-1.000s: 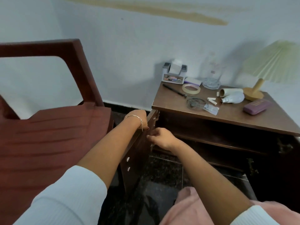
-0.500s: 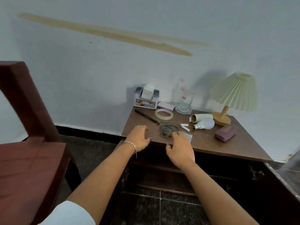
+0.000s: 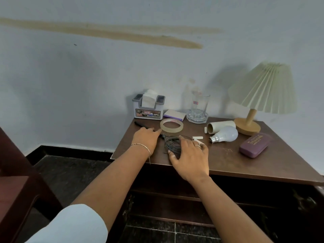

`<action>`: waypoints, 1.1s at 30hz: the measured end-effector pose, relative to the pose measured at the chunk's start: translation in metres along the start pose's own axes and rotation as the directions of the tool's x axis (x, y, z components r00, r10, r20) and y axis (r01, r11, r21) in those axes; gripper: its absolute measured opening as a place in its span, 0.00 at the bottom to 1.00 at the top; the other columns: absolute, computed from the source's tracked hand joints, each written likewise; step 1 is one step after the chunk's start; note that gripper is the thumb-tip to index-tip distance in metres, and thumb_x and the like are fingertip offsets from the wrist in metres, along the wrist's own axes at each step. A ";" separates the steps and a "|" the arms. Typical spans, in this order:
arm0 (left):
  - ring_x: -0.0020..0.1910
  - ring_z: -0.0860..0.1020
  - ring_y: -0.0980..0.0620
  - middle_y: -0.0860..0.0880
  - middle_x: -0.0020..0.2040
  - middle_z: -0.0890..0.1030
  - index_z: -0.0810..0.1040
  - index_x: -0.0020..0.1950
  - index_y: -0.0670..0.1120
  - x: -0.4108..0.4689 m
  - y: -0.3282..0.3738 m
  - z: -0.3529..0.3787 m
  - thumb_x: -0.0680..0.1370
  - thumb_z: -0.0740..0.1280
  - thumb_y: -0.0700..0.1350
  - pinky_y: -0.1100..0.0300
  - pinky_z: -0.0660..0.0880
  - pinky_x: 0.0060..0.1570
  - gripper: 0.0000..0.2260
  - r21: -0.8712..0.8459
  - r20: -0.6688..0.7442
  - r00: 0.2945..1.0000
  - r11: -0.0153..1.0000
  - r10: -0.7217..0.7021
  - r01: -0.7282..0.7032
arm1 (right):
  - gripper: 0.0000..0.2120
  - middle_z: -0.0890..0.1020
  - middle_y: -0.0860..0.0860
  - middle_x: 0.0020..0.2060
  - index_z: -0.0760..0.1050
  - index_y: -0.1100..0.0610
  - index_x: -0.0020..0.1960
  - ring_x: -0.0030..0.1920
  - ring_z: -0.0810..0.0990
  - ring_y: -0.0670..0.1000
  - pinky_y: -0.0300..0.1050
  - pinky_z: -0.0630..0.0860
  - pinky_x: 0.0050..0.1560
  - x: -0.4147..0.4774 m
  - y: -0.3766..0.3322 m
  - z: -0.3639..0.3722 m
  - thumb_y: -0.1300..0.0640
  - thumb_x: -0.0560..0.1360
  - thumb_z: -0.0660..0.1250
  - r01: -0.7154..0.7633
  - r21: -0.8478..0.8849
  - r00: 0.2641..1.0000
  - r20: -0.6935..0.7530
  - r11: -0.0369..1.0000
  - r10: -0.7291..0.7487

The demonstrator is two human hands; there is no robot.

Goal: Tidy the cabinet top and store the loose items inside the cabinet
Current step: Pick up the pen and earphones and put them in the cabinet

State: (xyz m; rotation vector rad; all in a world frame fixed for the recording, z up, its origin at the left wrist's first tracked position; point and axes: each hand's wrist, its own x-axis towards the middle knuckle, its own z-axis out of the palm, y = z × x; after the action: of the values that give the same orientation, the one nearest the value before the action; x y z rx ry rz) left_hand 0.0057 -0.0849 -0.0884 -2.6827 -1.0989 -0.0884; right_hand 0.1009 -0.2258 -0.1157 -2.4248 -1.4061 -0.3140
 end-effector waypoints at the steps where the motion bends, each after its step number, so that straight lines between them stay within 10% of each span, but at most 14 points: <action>1: 0.66 0.70 0.41 0.48 0.75 0.65 0.59 0.76 0.54 0.001 -0.001 0.001 0.81 0.53 0.40 0.51 0.70 0.62 0.23 0.011 -0.009 1.000 1.000 0.001 -0.001 | 0.33 0.73 0.48 0.67 0.60 0.51 0.75 0.70 0.66 0.51 0.56 0.55 0.71 0.000 0.001 0.002 0.35 0.75 0.54 -0.022 0.033 1.000 -0.010 0.999 0.022; 7: 0.56 0.76 0.42 0.44 0.61 0.78 0.72 0.59 0.45 -0.003 -0.008 0.002 0.80 0.56 0.38 0.52 0.73 0.50 0.10 0.028 -0.117 0.993 1.000 0.017 -0.014 | 0.28 0.77 0.43 0.63 0.63 0.45 0.74 0.71 0.65 0.48 0.55 0.49 0.70 -0.001 0.002 0.004 0.38 0.75 0.56 0.049 0.071 0.996 -0.078 0.996 -0.044; 18: 0.52 0.77 0.44 0.42 0.55 0.76 0.76 0.56 0.44 -0.013 -0.026 -0.010 0.78 0.60 0.36 0.53 0.74 0.52 0.10 -0.104 0.019 0.993 0.988 0.114 -0.112 | 0.12 0.82 0.48 0.46 0.77 0.48 0.54 0.54 0.76 0.53 0.54 0.55 0.64 0.008 -0.022 -0.009 0.60 0.77 0.60 0.083 -0.027 0.994 -0.067 0.996 -0.085; 24: 0.49 0.77 0.43 0.45 0.54 0.76 0.73 0.56 0.45 -0.045 -0.030 0.005 0.77 0.60 0.35 0.52 0.74 0.46 0.10 -0.307 -0.315 0.949 0.946 0.001 -0.103 | 0.12 0.80 0.51 0.51 0.74 0.52 0.56 0.53 0.78 0.55 0.46 0.66 0.46 0.005 -0.024 -0.018 0.63 0.77 0.60 0.156 -0.034 0.987 -0.033 0.987 -0.157; 28: 0.47 0.79 0.48 0.47 0.49 0.80 0.77 0.53 0.44 -0.062 -0.023 -0.011 0.78 0.63 0.36 0.61 0.70 0.45 0.07 -0.596 -0.539 0.792 0.794 -0.287 -0.117 | 0.12 0.77 0.52 0.51 0.73 0.54 0.58 0.51 0.78 0.55 0.45 0.66 0.40 0.003 -0.024 -0.022 0.65 0.77 0.60 0.183 -0.010 0.983 -0.031 0.983 -0.184; 33: 0.44 0.81 0.59 0.54 0.47 0.80 0.74 0.50 0.52 -0.089 -0.008 -0.036 0.77 0.66 0.38 0.67 0.77 0.46 0.09 -0.917 -0.374 0.673 0.363 -0.638 -0.165 | 0.15 0.78 0.51 0.54 0.74 0.52 0.59 0.49 0.78 0.56 0.46 0.68 0.37 0.005 -0.022 -0.030 0.66 0.76 0.60 0.162 0.126 0.978 -0.153 0.979 -0.142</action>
State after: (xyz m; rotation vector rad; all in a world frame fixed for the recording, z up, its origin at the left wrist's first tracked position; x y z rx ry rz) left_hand -0.0625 -0.1492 -0.0654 -2.5770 -1.3968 -2.2506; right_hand 0.0835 -0.2225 -0.0828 -2.1451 -1.4999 -0.4053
